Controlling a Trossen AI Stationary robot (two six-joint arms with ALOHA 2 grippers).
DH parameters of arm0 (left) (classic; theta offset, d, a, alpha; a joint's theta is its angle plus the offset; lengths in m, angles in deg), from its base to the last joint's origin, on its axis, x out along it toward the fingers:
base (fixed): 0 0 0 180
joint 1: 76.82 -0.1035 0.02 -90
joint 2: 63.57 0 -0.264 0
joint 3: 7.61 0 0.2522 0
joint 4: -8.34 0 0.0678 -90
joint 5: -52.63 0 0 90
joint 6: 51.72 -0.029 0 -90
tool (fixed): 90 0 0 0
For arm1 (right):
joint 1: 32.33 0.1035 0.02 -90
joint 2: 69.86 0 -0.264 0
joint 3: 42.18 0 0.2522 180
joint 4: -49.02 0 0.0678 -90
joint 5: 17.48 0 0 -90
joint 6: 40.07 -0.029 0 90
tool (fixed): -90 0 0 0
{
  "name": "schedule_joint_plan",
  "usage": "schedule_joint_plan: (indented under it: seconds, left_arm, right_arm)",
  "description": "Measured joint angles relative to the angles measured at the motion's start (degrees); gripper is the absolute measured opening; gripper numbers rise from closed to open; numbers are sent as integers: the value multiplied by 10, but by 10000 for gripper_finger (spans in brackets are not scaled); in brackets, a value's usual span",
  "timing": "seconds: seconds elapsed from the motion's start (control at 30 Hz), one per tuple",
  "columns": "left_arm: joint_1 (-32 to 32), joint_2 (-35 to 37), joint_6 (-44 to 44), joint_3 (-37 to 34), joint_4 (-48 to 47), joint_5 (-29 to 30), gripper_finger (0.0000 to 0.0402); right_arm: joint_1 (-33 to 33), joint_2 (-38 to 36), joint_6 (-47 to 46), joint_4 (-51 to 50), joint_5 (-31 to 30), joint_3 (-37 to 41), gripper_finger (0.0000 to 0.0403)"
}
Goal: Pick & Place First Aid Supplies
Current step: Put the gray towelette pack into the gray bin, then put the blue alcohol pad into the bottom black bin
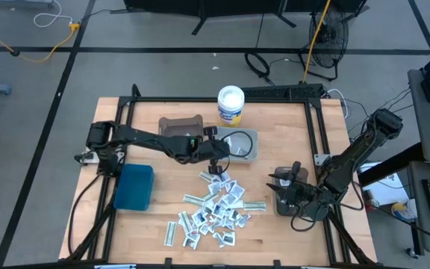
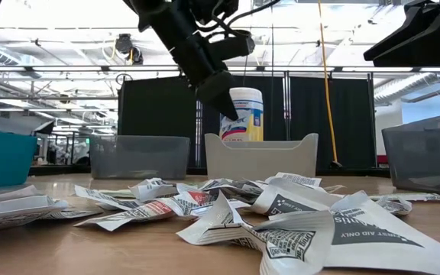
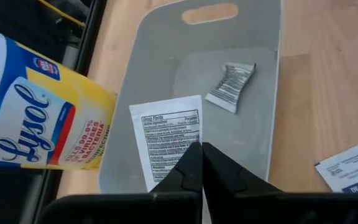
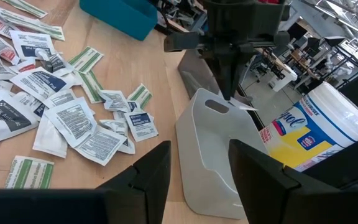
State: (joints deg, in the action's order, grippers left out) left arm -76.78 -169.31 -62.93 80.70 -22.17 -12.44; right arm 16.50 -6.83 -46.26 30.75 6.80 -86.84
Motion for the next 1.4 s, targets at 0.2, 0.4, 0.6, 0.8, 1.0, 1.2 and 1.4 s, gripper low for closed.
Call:
schedule_joint_plan:
  seconds: [0.2,0.4,0.6,0.8,1.0,1.2,1.4]
  left_arm:
    - [-8,0,8,0,-1,-14,62]
    - [-5,0,28,0,1,30,166]
    - [37,33,12,-1,-7,110,213]
    - [100,137,64,-14,-107,148,206]
    - [174,272,135,-132,-84,148,180]
    - [259,376,179,-303,68,187,164]
    - [335,415,164,-423,243,238,161]
  right_arm:
    - [0,0,0,0,0,0,155]
    - [0,0,0,0,0,0,155]
    - [0,0,0,0,0,0,155]
    - [-10,0,-6,16,3,1,155]
    - [-61,0,77,122,151,1,155]
    - [-127,0,168,239,301,1,155]
    - [-209,18,171,283,425,-8,155]
